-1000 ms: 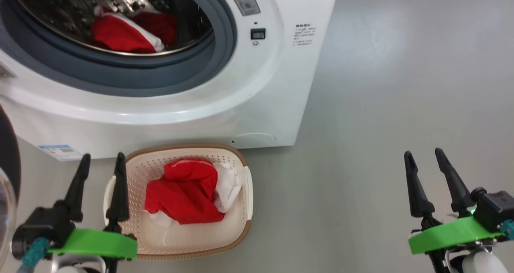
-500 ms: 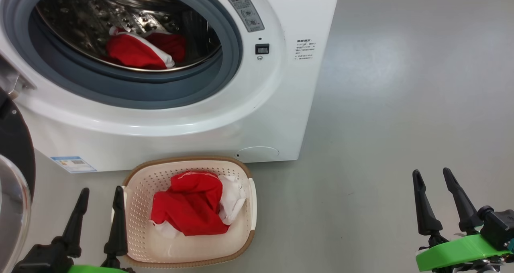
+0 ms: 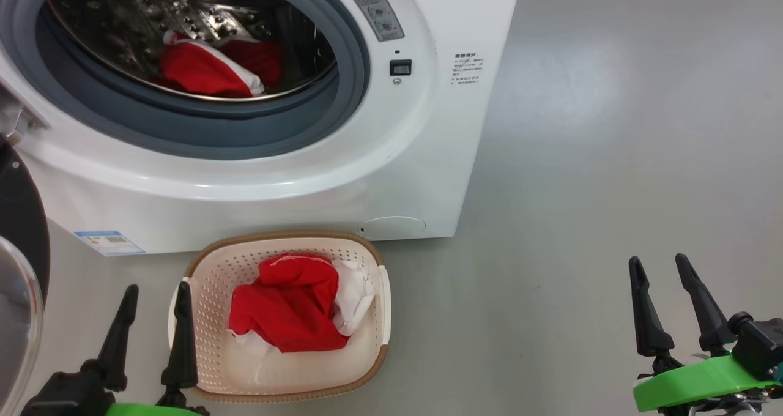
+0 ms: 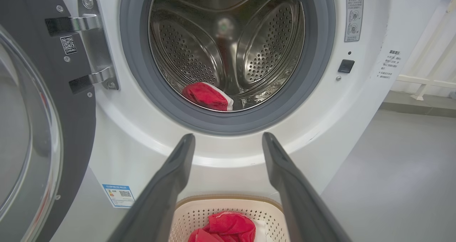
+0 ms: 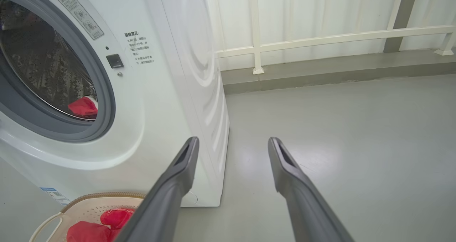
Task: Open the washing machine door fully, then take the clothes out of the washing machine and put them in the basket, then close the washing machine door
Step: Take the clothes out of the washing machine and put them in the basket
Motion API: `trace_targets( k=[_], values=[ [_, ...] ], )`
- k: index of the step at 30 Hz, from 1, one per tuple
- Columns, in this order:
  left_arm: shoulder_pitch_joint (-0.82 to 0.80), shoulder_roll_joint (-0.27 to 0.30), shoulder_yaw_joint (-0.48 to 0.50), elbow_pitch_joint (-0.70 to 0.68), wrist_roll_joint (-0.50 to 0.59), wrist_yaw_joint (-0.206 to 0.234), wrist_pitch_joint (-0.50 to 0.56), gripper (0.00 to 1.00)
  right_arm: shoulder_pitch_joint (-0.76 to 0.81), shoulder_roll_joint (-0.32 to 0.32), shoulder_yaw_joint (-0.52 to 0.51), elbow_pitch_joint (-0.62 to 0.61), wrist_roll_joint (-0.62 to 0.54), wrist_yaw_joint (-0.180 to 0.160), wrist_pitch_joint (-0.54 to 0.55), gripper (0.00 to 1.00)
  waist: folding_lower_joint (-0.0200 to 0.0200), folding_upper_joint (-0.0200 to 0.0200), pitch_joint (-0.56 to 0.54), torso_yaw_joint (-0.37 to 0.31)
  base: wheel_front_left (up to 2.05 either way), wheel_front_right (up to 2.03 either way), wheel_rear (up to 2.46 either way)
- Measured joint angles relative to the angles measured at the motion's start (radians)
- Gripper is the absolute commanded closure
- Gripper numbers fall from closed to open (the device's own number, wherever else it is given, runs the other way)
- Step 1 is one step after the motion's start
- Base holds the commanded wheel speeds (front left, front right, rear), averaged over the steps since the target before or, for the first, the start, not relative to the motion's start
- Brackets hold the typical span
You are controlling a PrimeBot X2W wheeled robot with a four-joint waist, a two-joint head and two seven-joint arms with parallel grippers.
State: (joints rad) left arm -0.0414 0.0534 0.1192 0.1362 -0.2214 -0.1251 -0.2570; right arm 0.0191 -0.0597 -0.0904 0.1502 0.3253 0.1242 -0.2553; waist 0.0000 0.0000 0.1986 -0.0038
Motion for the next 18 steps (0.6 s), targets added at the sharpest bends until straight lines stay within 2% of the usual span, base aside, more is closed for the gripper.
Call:
trace_targets(
  k=[8,18],
  values=[
    [-0.032,0.007,-0.031,0.024,0.0,0.0,0.0,0.0,-0.004,0.003,0.001,0.0,0.0,0.0,0.0,0.0,0.0,0.0,0.023,0.001,0.0,0.0,0.0],
    [-0.281,0.029,-0.113,0.165,0.0,0.0,0.0,0.0,-0.075,0.008,0.01,-0.013,0.0,0.0,0.0,0.0,0.0,0.0,0.101,0.005,0.0,0.0,0.0]
  ],
)
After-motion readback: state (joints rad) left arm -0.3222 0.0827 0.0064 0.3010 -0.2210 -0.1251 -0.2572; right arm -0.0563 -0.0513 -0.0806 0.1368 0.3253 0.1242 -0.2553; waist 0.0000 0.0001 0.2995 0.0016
